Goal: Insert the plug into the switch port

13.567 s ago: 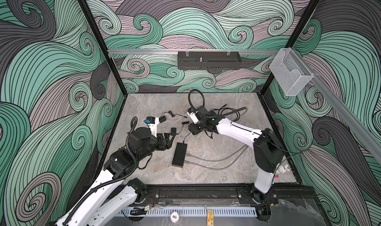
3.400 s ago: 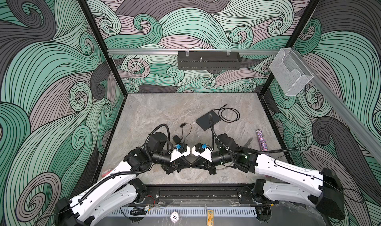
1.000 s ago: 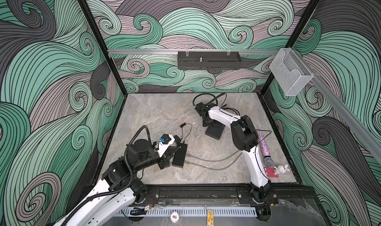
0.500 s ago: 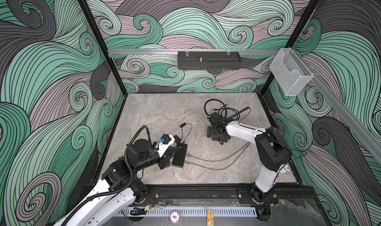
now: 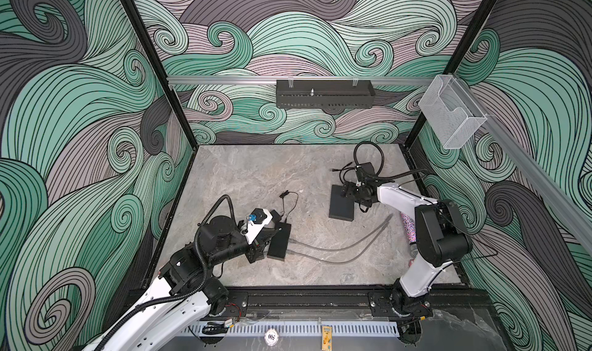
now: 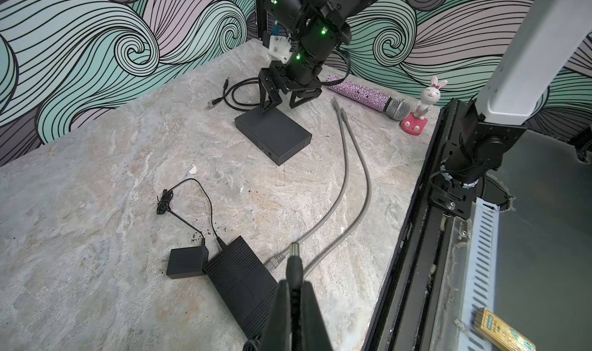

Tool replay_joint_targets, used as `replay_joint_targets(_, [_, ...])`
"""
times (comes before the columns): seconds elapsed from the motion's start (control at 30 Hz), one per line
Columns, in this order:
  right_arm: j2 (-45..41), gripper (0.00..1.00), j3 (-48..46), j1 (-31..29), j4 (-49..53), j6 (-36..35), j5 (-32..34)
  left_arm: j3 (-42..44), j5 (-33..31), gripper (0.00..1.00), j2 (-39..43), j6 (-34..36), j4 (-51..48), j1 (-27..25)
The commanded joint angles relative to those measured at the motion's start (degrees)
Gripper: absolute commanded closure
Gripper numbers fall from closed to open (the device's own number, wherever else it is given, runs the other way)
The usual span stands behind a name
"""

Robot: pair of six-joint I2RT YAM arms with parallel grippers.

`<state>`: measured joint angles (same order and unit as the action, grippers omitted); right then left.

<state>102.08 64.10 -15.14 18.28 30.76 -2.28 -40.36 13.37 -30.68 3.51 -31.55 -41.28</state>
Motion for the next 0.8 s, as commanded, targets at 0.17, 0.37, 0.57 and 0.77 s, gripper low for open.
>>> replay_joint_targets(0.17, [8.6, 0.15, 4.8, -1.7, -2.5, -1.6, -9.9, -0.9, -4.4, 1.00, -0.9, -1.1, -1.9, 0.1])
replay_joint_targets(0.37, [10.0, 0.16, 4.7, -7.0, -5.2, -0.8, -11.7, -2.2, -11.3, 1.00, -2.3, -2.0, -3.8, 0.4])
replay_joint_targets(0.57, [6.4, 0.13, 1.3, -8.7, -6.4, -0.7, -9.0, -4.5, -12.0, 1.00, -5.2, 0.2, -3.5, 3.5])
replay_joint_targets(0.77, [-5.5, 0.08, -6.5, -8.7, -5.6, -3.9, -2.6, -12.6, -12.3, 1.00, -13.9, 7.0, -5.9, 12.1])
